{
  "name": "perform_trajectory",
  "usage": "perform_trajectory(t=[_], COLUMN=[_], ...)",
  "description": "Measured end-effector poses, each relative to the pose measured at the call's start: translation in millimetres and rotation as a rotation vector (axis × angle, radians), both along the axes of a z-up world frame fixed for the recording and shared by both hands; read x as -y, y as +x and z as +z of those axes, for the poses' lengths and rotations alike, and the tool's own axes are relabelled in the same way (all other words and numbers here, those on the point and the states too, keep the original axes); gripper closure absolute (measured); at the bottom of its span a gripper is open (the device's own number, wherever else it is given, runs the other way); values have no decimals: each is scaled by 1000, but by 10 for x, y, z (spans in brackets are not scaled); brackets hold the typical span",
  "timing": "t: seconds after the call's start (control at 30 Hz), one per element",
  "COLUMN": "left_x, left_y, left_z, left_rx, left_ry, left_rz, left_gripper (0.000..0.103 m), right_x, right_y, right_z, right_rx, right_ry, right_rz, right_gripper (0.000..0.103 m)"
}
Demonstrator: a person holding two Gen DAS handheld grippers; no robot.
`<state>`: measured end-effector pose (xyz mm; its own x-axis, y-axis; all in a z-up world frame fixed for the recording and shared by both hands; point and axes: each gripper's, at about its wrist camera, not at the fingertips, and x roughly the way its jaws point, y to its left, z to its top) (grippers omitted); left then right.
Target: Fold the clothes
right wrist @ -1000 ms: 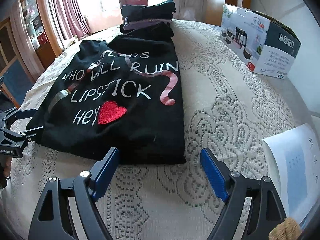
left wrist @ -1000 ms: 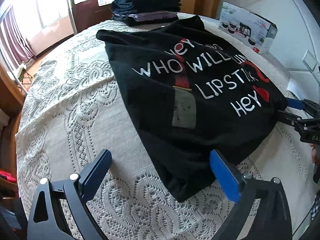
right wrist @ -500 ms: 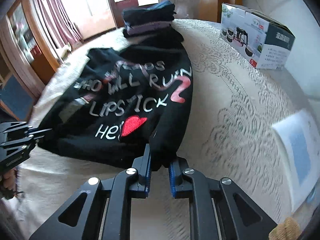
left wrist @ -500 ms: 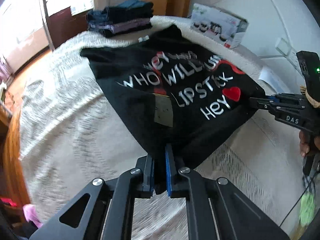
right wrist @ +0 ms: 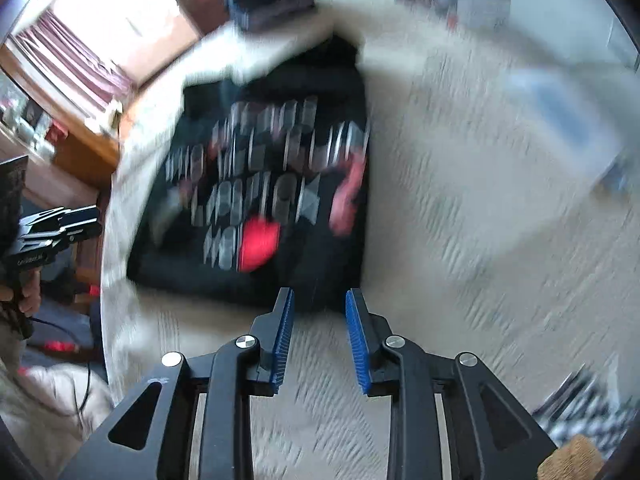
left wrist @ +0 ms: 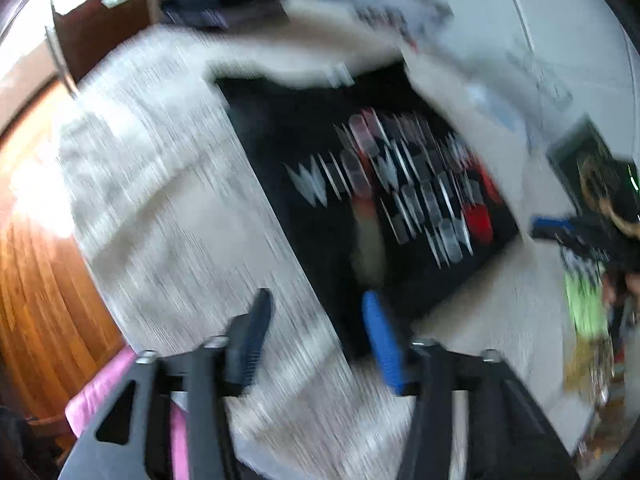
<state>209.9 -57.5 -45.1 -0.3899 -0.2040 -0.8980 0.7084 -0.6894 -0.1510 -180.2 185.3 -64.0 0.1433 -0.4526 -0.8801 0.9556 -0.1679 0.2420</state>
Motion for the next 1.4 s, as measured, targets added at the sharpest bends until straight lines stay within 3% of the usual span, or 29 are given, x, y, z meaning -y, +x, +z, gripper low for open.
perform_trajectory(t=[0.17, 0.27, 0.33, 0.53, 0.57, 0.63, 0.67, 0.77, 0.83, 0.9, 1.0, 1.1, 1.13, 1.2, 1.3, 1.33, 1.4], left_x=[1136, 1644, 1843, 2098, 2120, 2162, 2184, 2232, 2239, 2246, 2200, 1970, 1860, 1638, 1370, 1311, 1231], left_y=[-261, -435, -507, -672, -677, -689, -694, -683, -661, -645, -575, -433, -402, -402, -498, -532, -534], left_z=[-88, -244, -358, -642, -678, -749, -785, -861, -865, -847, -699, -466, -423, -412, -522, -597, -731], left_rx=[-16, -3, -4, 6, 11, 20, 25, 35, 36, 42, 40, -13, -22, -30, -16, 11, 63], left_ry=[-88, -113, -103, -121, -126, -137, -142, -160, -166, -157, -169, -168, -159, -139, -110, -96, -70], left_rz=[125, 162, 165, 162, 170, 184, 192, 219, 232, 230, 225, 178, 150, 104, 32, 19, 8], left_gripper=[43, 43, 43, 43, 43, 37, 36, 31, 28, 28, 28, 28, 28, 28, 33, 40, 44], right_x=[881, 1435, 1778, 2431, 2486, 2646, 2699, 2754, 2741, 2661, 2359, 1958, 1843, 1644, 1485, 1452, 1352], right_y=[-274, -429, -512, -634, -633, -602, -589, -828, -990, -1037, -958, -683, -553, -307, -19, 65, 26], right_z=[187, 248, 181, -196, -239, -358, -401, -398, -392, -352, -114, 78, 62, -17, -216, -285, -394], right_rx=[-81, -119, -123, -106, -96, -101, -134, -95, -77, -94, -101, -73, -58, -32, -37, -47, -47], right_ry=[-118, -179, -191, -137, -127, -74, -56, -100, -121, -146, -205, -215, -193, -146, -78, -56, -28], right_rz=[51, 90, 124, 227, 241, 265, 261, 105, 6, -26, -23, 65, 94, 147, 209, 227, 193], right_gripper=[68, 54, 43, 36, 39, 93, 93, 92, 62, 52, 52, 57, 67, 79, 86, 86, 86])
